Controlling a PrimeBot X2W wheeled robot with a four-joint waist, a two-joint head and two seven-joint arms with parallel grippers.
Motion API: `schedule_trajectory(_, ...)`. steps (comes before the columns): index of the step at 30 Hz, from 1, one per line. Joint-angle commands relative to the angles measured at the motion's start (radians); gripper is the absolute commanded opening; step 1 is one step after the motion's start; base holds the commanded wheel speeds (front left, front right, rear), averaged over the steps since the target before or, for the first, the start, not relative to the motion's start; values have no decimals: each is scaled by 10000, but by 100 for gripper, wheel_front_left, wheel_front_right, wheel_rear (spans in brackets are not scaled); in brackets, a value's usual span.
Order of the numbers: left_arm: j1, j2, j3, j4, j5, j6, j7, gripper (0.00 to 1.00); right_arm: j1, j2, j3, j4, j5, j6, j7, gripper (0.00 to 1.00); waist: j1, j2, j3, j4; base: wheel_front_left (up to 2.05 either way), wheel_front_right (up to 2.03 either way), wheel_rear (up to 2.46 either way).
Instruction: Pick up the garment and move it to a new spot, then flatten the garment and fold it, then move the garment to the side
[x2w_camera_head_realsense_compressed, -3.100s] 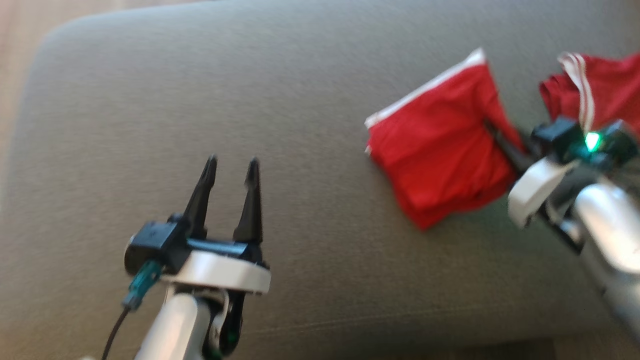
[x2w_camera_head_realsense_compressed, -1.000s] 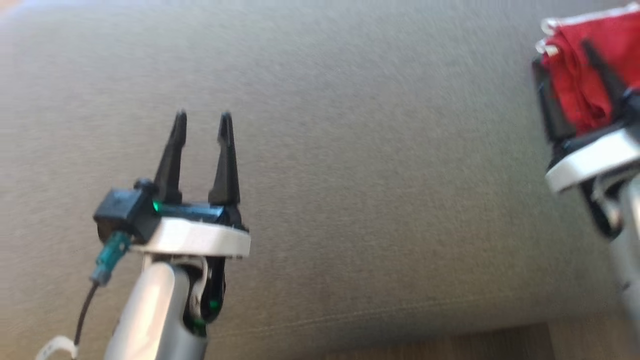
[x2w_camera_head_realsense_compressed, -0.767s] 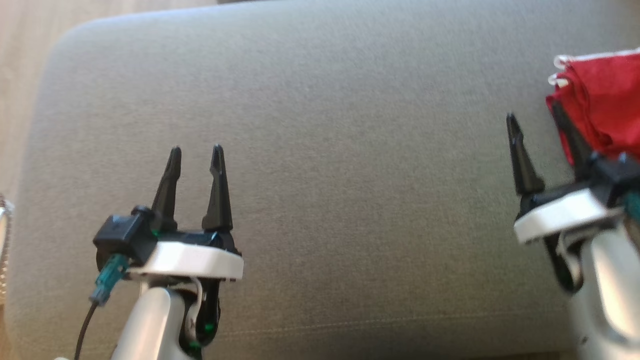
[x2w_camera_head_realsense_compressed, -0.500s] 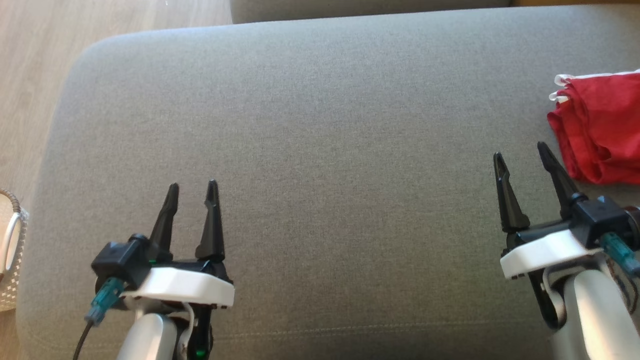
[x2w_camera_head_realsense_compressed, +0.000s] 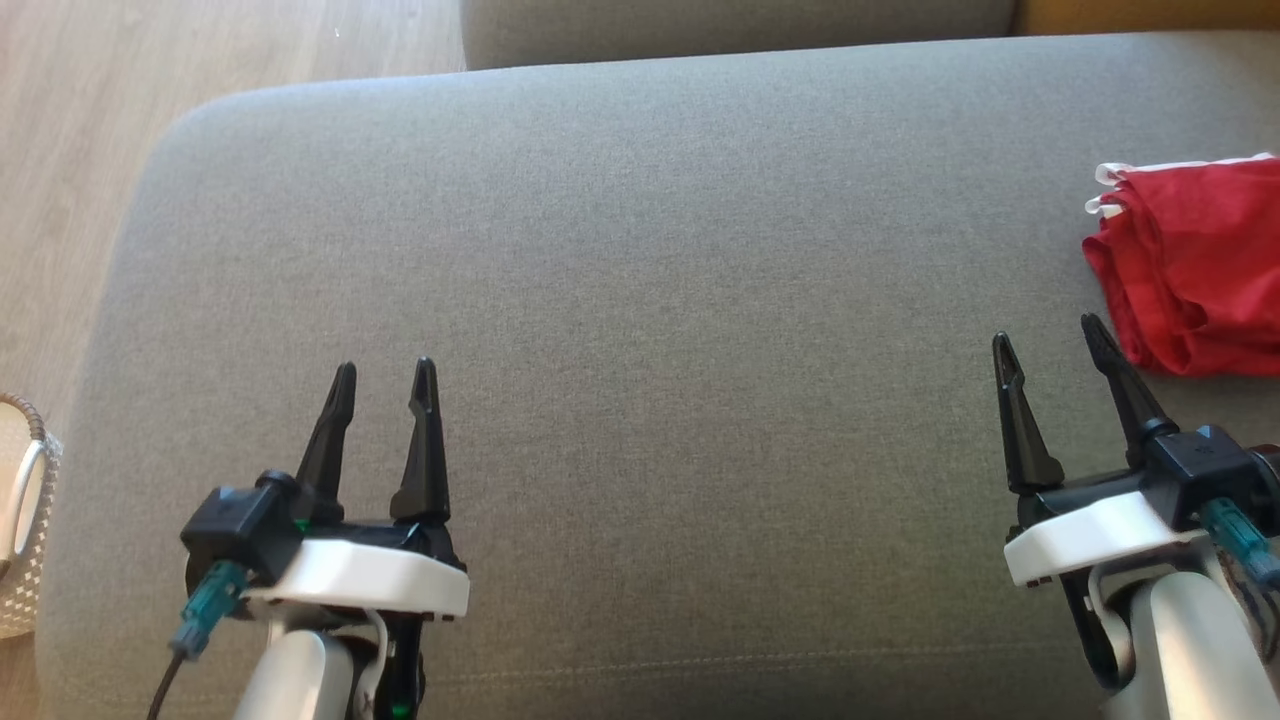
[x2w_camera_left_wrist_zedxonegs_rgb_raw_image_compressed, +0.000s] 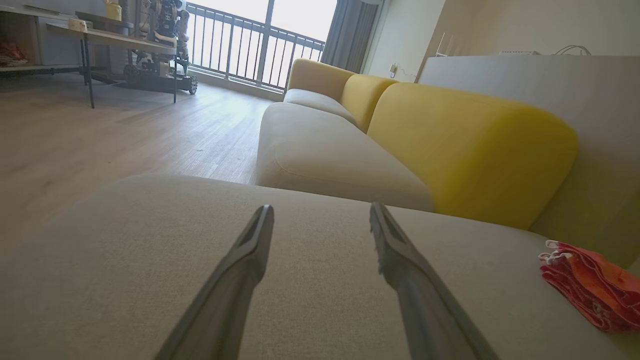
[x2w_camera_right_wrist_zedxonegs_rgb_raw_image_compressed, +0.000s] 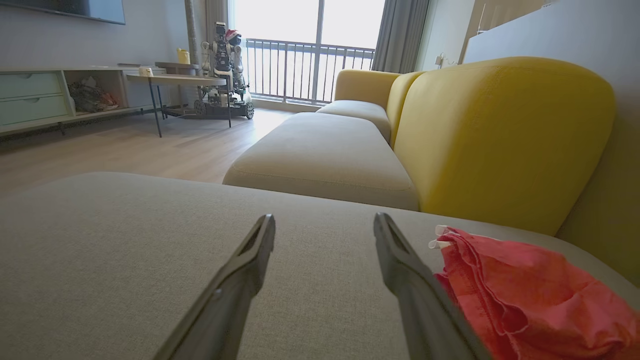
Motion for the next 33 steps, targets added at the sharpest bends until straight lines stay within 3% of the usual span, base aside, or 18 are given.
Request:
schedule_trajectory(1,-134,62,341,-257,52,97,-53,100,-98,25,207,-386,-60,-4,-64,100,0,0,-32,-6,0,0,0)
schedule_trajectory(6,-147,62,335,-275,-21,224,-53,100,-14,47,234,-440,-75,-4,-64,100,0,0,-75,51,0,0,0)
schedule_trajectory(14,-76,62,312,-495,-182,-87,-53,100,9,25,314,-450,-141,-4,-64,100,0,0,-51,156,0,0,0)
schedule_trajectory(21,-53,62,342,-696,-121,-99,-53,100,0,20,289,-481,-161,-4,-64,100,0,0,8,196,0,0,0)
schedule_trajectory(32,-47,62,462,-410,-874,-326,-53,100,-21,44,231,-460,-125,-4,-65,100,0,0,117,233,0,0,0)
schedule_trajectory(33,172,-4,55,-52,-876,-296,2,0,188,31,34,-99,-108,0,2,0,0,0,119,232,0,0,0)
